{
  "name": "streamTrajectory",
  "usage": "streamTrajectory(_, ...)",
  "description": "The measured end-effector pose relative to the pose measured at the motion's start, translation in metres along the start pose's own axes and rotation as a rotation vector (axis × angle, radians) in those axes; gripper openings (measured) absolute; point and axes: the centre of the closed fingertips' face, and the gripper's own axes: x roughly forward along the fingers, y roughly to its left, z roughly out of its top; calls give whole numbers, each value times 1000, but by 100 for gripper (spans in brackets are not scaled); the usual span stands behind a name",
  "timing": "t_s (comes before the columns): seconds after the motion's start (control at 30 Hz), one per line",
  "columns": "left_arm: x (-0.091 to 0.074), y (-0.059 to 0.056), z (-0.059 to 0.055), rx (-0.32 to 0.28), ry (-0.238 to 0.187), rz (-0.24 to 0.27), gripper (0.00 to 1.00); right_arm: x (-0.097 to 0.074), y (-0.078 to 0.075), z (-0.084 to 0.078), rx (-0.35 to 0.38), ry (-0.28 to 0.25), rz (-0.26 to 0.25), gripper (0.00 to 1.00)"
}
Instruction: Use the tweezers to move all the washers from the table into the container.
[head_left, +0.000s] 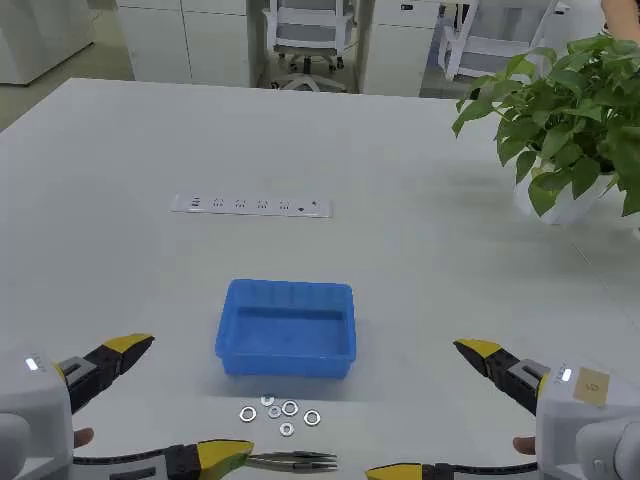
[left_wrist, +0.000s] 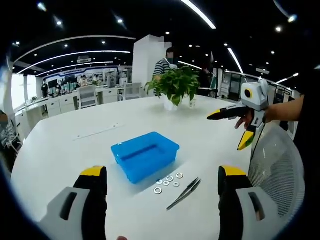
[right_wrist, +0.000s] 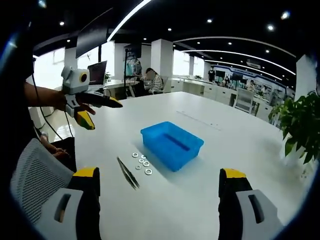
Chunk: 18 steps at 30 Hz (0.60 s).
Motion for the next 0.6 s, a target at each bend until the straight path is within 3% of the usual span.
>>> streamTrajectory(0.6,0,3,2,15,0,-6,98,0,0,3,-5,-8,3,100)
